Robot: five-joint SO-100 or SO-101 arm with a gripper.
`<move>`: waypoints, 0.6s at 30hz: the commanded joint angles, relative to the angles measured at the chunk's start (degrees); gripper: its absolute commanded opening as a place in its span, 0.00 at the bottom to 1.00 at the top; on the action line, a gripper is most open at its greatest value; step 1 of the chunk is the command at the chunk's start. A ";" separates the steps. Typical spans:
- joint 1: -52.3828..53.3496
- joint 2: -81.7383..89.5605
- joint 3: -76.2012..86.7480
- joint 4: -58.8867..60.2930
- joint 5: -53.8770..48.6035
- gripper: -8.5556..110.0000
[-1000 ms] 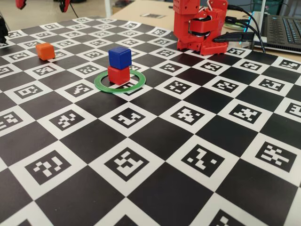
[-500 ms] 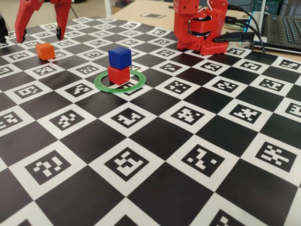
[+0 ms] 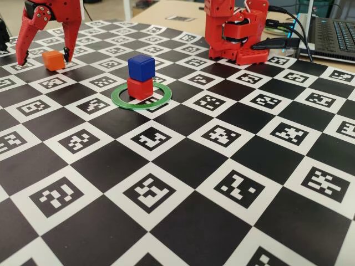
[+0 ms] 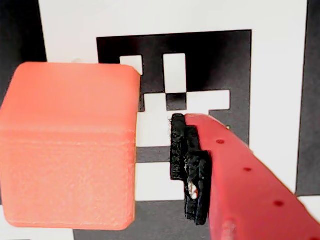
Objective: Grab the red cube then put it in the green circle then put the blue cube on top and finally the orange cube on top
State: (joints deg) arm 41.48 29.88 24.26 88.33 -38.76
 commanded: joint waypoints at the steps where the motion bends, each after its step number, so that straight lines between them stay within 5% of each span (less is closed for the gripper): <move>1: -0.18 2.20 -4.39 -0.70 0.62 0.48; 6: -0.18 1.49 -4.39 -0.70 0.62 0.45; 18: -0.18 1.23 -4.66 -0.70 0.26 0.18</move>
State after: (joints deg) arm 41.48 28.74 23.99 88.33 -38.23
